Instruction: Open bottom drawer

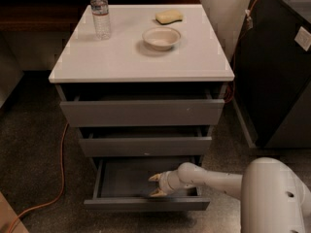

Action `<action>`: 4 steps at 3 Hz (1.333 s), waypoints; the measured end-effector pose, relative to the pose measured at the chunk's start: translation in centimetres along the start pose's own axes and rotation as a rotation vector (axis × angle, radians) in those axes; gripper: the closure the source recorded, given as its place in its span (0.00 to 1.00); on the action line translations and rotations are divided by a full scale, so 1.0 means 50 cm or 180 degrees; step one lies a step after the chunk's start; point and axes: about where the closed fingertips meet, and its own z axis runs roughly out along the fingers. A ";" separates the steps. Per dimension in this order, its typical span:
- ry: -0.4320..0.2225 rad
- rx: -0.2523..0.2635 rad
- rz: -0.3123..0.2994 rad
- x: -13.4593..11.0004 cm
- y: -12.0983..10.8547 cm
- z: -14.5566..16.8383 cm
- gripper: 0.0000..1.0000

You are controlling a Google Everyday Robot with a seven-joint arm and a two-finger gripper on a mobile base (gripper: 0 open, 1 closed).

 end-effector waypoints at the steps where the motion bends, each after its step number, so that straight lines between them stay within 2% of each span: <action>1: -0.0013 -0.0002 0.0048 0.003 -0.031 0.003 0.69; 2: -0.0001 -0.0049 0.0144 0.027 -0.049 0.029 0.93; 3: 0.0033 -0.0175 0.0239 0.060 -0.040 0.088 1.00; 4: 0.0072 -0.0271 0.0284 0.078 -0.020 0.132 1.00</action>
Offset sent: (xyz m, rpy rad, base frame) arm 0.0498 -0.0079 -0.0326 0.0011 0.0722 -0.0536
